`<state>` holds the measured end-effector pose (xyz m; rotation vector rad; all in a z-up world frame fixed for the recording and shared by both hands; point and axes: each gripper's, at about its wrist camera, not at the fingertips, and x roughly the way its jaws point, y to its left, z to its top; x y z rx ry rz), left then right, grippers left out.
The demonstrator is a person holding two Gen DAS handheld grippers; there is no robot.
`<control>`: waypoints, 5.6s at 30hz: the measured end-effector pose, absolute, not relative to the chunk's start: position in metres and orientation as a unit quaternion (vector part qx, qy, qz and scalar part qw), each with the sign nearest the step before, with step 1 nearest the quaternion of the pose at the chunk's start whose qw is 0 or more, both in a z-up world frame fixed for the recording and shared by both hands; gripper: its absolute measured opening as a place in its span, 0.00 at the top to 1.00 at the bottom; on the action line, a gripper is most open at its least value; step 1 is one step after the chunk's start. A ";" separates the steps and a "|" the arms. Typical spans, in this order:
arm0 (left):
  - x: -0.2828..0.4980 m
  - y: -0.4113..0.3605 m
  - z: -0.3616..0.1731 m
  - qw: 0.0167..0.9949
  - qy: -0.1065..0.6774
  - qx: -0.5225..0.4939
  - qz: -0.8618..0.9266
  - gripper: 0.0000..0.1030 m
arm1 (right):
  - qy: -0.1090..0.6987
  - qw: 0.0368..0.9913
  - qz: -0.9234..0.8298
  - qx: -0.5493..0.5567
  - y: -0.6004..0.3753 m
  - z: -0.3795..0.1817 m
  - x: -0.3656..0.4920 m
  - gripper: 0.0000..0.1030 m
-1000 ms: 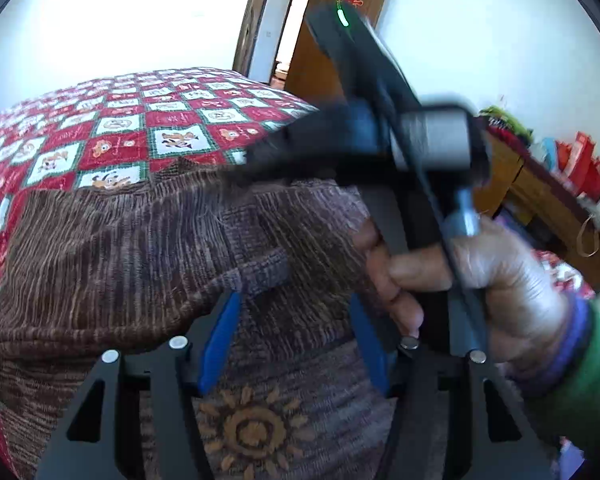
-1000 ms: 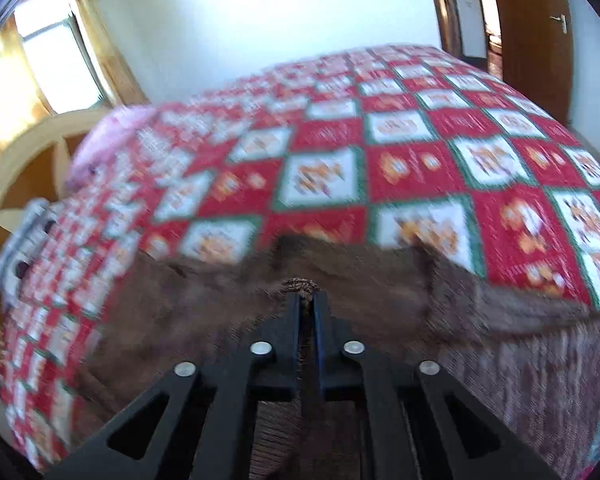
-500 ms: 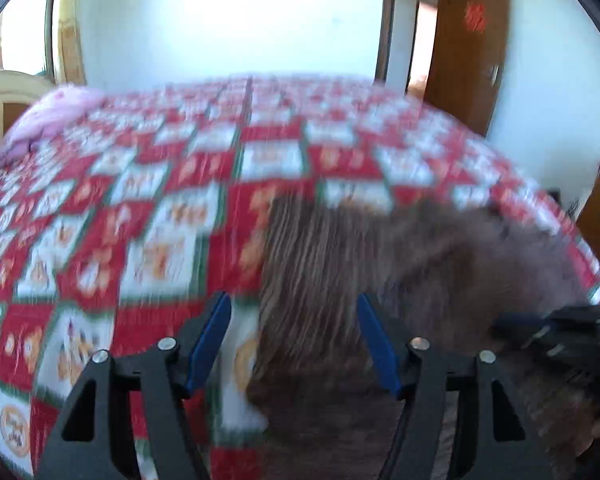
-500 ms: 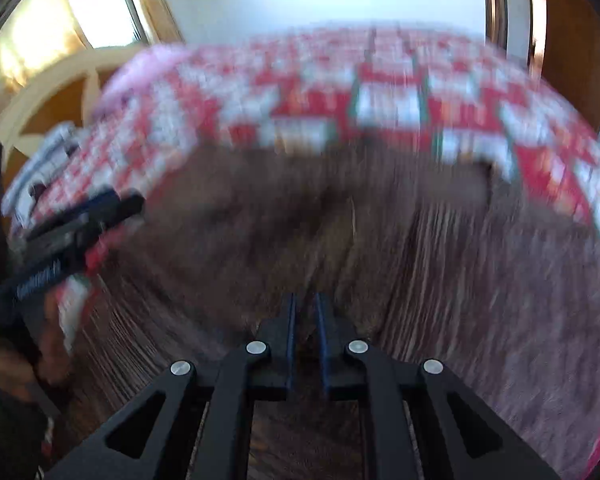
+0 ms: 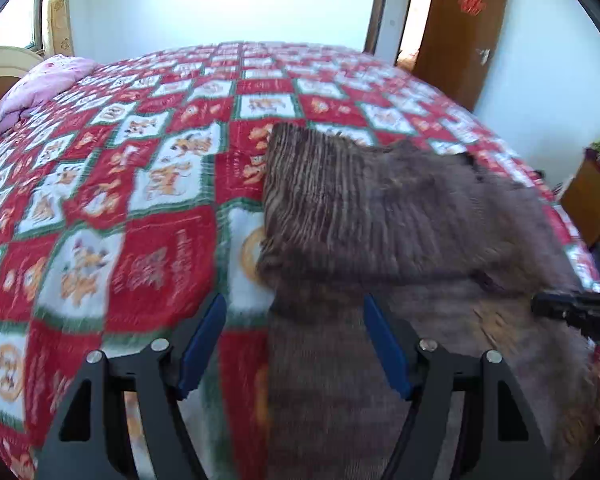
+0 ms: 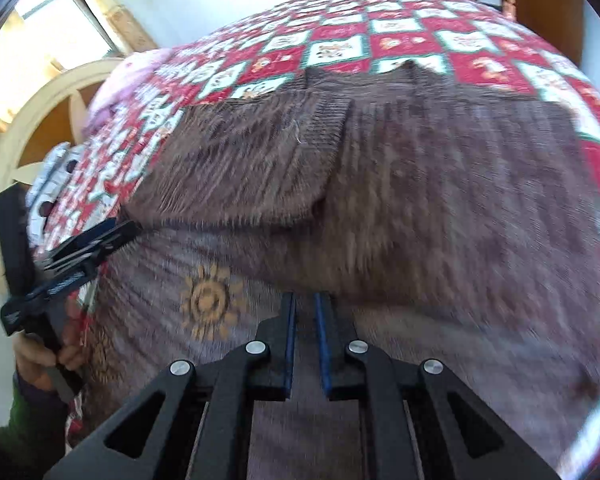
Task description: Fold small clothes
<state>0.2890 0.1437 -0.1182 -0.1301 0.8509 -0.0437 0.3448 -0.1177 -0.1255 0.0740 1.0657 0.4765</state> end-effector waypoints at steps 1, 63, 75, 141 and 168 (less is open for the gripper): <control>0.275 0.150 -0.113 0.914 0.400 -0.063 -0.027 0.27 | 0.470 0.848 0.239 0.046 -0.125 -0.109 0.323 0.88; 0.194 0.123 -0.138 0.809 0.523 -0.161 -0.216 0.90 | 0.451 0.867 0.115 0.177 -0.254 -0.105 0.088 0.49; 0.188 0.140 -0.141 0.806 0.521 -0.193 -0.204 0.90 | 0.489 0.832 0.143 0.220 -0.264 -0.125 0.055 0.51; 0.195 0.101 -0.098 0.826 0.420 0.173 -0.333 0.35 | 0.453 0.825 0.188 0.281 -0.264 -0.102 0.183 0.36; 0.181 0.104 -0.133 0.826 0.459 0.036 -0.325 0.92 | 0.474 0.821 0.178 0.263 -0.271 -0.101 0.165 0.36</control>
